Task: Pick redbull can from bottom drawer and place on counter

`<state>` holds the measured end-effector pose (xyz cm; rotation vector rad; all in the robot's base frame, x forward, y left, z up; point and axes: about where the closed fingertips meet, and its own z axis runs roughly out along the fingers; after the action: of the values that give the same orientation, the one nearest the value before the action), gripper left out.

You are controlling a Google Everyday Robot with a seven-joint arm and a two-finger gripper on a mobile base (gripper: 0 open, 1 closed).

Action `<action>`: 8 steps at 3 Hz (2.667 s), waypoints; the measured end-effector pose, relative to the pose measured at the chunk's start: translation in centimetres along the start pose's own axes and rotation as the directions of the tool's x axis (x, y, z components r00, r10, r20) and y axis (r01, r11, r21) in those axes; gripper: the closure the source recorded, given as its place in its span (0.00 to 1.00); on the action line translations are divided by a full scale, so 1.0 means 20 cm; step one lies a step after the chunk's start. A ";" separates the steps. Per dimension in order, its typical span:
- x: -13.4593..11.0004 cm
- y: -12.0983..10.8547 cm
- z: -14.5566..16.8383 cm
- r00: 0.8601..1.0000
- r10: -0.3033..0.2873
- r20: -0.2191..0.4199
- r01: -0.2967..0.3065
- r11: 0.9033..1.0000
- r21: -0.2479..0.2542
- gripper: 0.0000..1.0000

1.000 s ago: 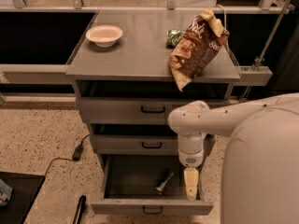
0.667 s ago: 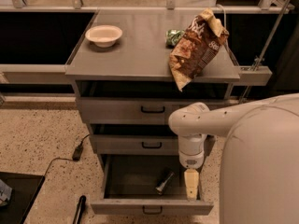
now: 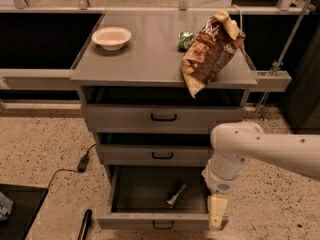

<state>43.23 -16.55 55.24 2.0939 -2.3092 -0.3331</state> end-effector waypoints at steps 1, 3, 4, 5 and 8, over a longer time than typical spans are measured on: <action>0.13 0.07 -0.01 1.000 -0.011 0.026 0.011 1.000 0.002 0.00; 0.01 0.10 0.13 0.986 0.030 0.163 -0.029 1.000 -0.010 0.00; -0.32 0.03 0.31 0.906 0.089 0.414 -0.082 0.996 -0.034 0.00; -0.38 0.06 0.36 0.888 0.112 0.445 -0.091 0.994 -0.068 0.00; -0.09 0.06 0.54 0.986 0.100 0.132 -0.116 0.986 0.121 0.00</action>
Offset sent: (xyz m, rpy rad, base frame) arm -0.0154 -0.0206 0.0006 0.0339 -0.0035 0.0018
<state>40.68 -12.98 45.02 2.0466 -2.5696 -0.3315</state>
